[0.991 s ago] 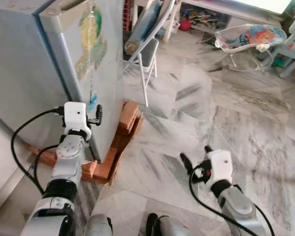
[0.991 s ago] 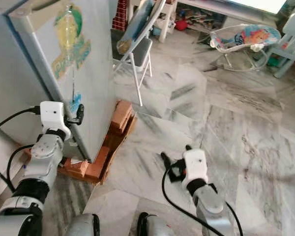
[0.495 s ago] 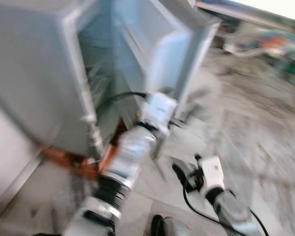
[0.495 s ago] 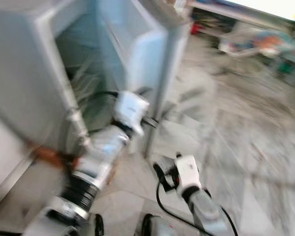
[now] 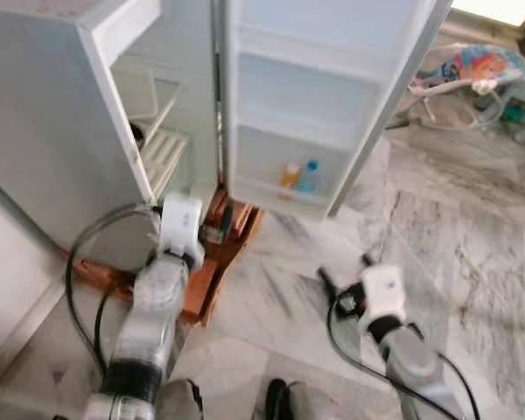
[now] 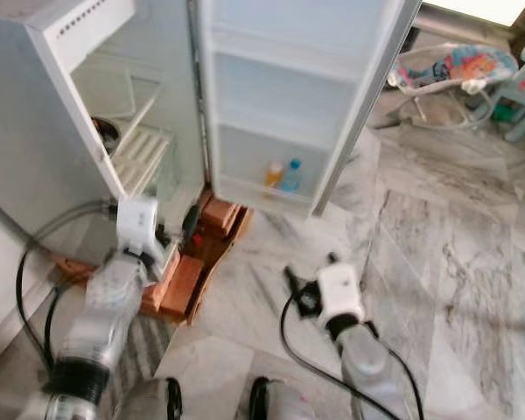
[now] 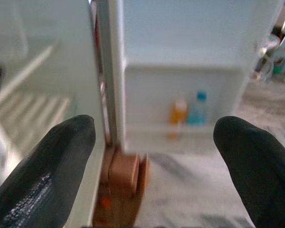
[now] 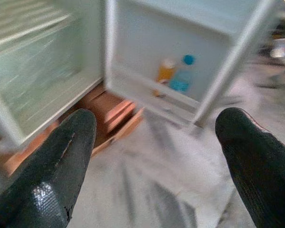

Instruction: Restocking fridge

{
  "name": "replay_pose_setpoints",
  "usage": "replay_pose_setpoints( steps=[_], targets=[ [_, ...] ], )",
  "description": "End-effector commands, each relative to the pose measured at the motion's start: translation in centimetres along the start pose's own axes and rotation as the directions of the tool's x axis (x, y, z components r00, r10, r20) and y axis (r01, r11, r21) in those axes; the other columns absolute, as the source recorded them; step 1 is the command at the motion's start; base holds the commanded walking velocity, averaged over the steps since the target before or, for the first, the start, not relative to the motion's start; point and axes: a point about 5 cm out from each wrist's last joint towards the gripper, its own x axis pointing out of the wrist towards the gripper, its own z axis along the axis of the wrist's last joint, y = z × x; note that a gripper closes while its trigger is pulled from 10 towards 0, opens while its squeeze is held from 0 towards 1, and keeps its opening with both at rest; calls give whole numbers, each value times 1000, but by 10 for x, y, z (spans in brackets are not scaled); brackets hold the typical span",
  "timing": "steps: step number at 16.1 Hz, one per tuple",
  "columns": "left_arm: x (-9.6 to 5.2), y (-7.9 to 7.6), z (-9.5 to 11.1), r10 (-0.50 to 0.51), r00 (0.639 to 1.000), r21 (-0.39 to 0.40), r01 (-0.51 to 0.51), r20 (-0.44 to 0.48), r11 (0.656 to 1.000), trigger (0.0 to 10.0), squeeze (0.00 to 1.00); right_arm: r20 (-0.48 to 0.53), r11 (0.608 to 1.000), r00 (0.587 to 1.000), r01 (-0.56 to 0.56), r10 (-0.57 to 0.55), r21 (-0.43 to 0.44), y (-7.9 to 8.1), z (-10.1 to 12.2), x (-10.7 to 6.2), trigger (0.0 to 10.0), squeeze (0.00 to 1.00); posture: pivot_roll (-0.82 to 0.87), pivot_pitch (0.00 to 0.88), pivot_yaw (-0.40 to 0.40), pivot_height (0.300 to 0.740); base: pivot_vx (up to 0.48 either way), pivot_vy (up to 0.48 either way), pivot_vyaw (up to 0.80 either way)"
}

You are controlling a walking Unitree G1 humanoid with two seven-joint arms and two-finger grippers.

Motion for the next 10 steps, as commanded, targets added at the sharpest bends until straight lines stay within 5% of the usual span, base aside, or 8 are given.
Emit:
replay_pose_setpoints(
  steps=[1,6,10],
  targets=[
    [-10,-10,-2,-21,1000,14,21,-10,1000,10000,0,3,1000,1000,11,-11,6,-10,1,0,10000,0,88,127,-74,740,0,-349,0],
    [-43,12,-16,84,993,39,-81,-78,996,10000,0,6,996,1000,22,-22,89,-5,8,12,10000,0,113,136,-86,740,0,-419,0],
    [-41,19,-15,95,992,54,-91,-87,994,10000,0,19,992,999,43,-46,117,-3,14,18,10000,0,107,128,-87,740,0,-445,0]
  ],
)
